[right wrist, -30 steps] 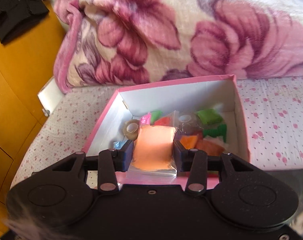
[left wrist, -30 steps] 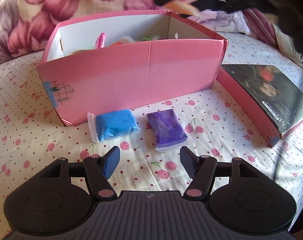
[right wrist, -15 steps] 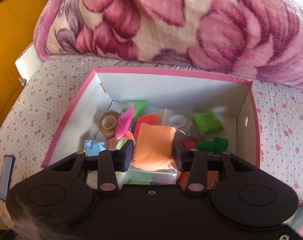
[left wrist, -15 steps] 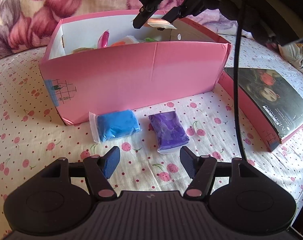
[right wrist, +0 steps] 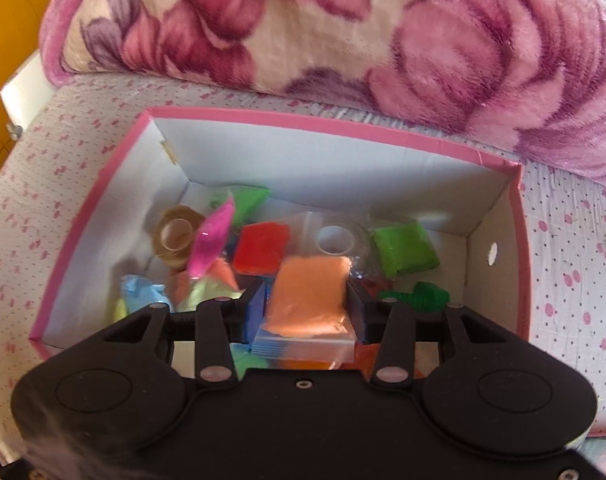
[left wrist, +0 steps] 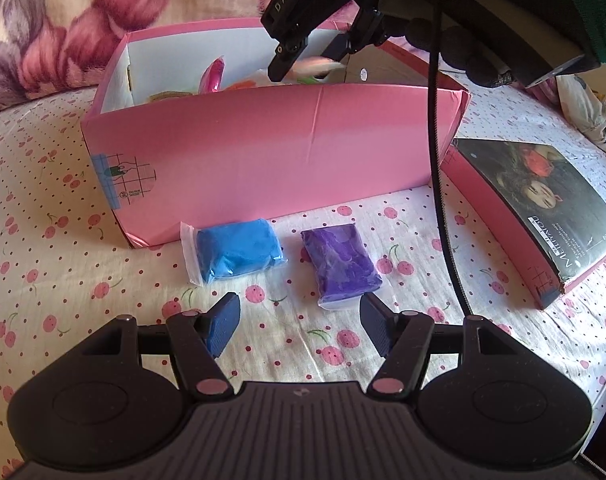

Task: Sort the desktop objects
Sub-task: 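Carry orange packet over pink box and open right tool, then move left tool to blue clay packet while right tool moves to purple packet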

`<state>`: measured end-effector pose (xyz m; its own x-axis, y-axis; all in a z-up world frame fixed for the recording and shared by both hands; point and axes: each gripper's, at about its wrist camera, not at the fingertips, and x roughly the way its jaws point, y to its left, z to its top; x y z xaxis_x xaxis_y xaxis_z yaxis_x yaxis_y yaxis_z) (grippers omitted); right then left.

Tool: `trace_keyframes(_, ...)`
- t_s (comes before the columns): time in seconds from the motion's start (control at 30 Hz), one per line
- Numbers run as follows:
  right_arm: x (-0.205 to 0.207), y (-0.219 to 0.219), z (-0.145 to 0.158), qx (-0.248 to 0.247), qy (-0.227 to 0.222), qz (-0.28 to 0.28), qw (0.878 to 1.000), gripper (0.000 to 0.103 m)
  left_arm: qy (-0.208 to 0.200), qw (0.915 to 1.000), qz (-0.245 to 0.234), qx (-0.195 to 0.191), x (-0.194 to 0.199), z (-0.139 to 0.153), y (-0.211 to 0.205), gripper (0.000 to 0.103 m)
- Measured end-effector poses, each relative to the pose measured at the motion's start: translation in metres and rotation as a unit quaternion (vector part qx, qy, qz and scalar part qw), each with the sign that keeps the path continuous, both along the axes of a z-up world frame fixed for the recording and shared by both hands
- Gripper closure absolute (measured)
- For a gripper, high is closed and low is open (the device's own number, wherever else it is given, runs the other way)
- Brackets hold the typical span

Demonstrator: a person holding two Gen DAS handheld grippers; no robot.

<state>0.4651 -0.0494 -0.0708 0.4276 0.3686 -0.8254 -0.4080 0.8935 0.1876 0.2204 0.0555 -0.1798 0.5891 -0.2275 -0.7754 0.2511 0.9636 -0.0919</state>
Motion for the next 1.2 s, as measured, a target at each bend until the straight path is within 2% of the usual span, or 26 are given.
trace_keyframes(0.03, 0.001, 0.0, -0.001, -0.003, 0.001, -0.003, 1.0, 0.053, 0.0, 1.0, 0.0, 0.0, 0.0, 0.0, 0.0, 0.038)
trace_keyframes(0.1, 0.001, -0.002, -0.003, -0.008, 0.001, -0.008, 1.0, 0.04, 0.001, 1.0, 0.001, 0.0, 0.0, -0.001, 0.0, 0.038)
trace_keyframes(0.2, -0.003, -0.006, 0.0, -0.004, -0.005, -0.015, 1.0, 0.037, 0.001, 1.0, 0.003, 0.0, 0.0, -0.001, 0.001, 0.038)
trace_keyframes(0.3, -0.01, -0.014, 0.009, 0.022, -0.02, -0.024, 0.999, 0.034, 0.002, 1.0, 0.004, -0.001, 0.001, -0.001, 0.003, 0.038)
trace_keyframes(0.47, -0.036, -0.025, 0.03, 0.053, -0.066, -0.028, 0.996, 0.03, -0.001, 1.0, 0.002, -0.001, 0.0, 0.0, 0.003, 0.038)
trace_keyframes(0.63, -0.066, -0.035, 0.022, 0.059, -0.074, -0.035, 0.995, 0.028, -0.005, 1.0, 0.001, -0.003, -0.001, 0.003, 0.003, 0.038)
trace_keyframes(0.87, -0.108, -0.048, 0.012, 0.068, -0.084, -0.047, 0.993, 0.018, -0.013, 0.9998, 0.016, -0.007, -0.001, 0.009, 0.011, 0.038)
trace_keyframes(1.2, -0.164, -0.066, -0.004, 0.078, -0.099, -0.06, 0.99, 0.018, -0.027, 0.9989, 0.037, -0.008, -0.002, 0.013, 0.019, 0.038)
